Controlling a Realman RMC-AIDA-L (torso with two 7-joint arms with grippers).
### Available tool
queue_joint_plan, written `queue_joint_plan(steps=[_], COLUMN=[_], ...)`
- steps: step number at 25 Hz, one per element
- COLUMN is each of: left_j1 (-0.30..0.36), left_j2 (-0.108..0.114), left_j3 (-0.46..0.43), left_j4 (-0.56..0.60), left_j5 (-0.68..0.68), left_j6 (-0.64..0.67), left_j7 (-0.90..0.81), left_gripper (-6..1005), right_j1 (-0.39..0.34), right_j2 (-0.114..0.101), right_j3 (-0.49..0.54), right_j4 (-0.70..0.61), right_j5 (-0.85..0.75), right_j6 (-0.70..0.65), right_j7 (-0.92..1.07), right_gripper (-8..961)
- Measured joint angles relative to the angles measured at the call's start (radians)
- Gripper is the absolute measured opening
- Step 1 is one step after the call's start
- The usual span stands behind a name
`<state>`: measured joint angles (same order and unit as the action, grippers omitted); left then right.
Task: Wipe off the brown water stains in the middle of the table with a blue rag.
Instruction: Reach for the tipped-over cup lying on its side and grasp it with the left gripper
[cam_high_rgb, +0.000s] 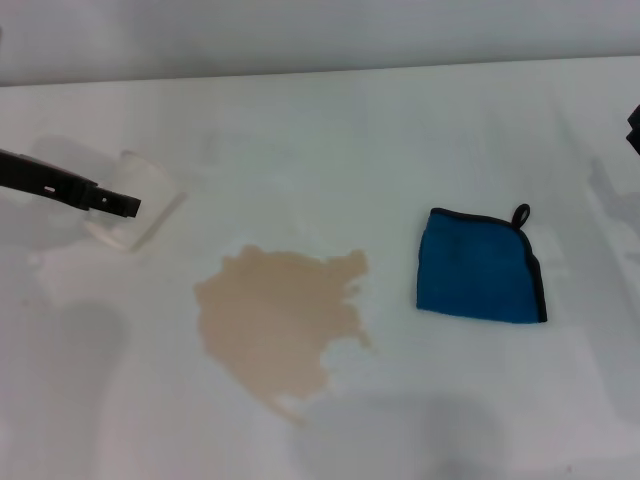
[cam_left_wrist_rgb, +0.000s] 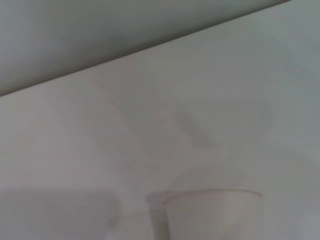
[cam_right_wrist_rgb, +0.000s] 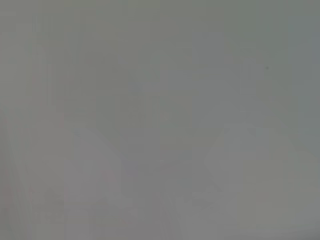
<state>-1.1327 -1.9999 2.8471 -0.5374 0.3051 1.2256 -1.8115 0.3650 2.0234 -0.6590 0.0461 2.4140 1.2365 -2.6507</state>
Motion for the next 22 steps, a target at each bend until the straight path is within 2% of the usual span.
queue_joint_plan(steps=[13, 22], left_j1=[0.028, 0.027], left_j2=[-0.024, -0.021], left_j3=[-0.002, -0.002], left_j4=[0.017, 0.051], left_j5=[-0.004, -0.005], left_j6=[-0.094, -0.133], left_j7=[0.007, 0.012], left_gripper=[888, 887], right_j1=[0.001, 0.006], right_j2=[0.0, 0.0], right_j3=[0.001, 0.001], right_j4=[-0.002, -0.006], right_j5=[0.001, 0.0], right_j6=[0.0, 0.0], right_j7=[0.002, 0.003], right_gripper=[864, 864])
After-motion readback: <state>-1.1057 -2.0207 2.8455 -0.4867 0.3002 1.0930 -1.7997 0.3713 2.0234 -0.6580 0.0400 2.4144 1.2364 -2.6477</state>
